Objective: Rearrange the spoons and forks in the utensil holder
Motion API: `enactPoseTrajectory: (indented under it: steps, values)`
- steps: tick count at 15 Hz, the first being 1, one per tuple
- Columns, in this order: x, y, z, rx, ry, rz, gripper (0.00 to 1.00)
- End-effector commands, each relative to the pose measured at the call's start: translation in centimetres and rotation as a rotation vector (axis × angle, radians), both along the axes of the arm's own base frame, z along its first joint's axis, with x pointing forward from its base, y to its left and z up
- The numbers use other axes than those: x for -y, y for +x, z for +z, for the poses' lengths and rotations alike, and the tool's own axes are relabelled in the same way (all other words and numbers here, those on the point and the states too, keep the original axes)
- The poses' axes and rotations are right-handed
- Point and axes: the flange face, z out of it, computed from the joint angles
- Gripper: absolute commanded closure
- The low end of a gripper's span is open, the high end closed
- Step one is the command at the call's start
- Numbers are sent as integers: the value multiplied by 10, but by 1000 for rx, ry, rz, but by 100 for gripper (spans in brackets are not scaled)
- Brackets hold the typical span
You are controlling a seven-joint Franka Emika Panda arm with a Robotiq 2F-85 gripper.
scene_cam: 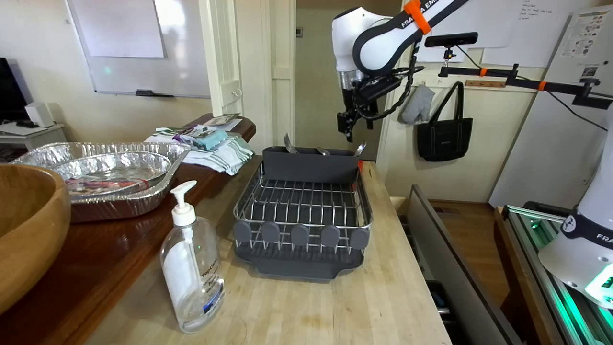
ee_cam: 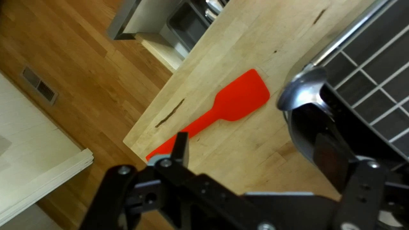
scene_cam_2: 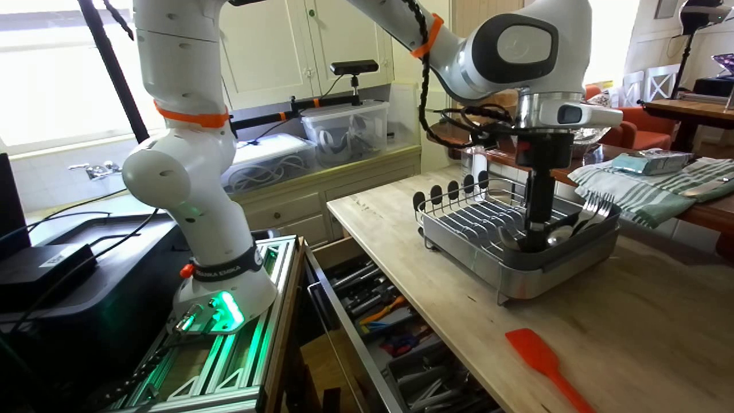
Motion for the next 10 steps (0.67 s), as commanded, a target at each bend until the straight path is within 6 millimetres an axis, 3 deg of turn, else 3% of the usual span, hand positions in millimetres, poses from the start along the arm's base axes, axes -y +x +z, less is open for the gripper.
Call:
enactPoseTrajectory:
  steps: [1, 10]
  values:
    - [-2, 10, 0, 78, 91, -100, 0]
    - [-5, 45, -8, 262, 143, -341, 0]
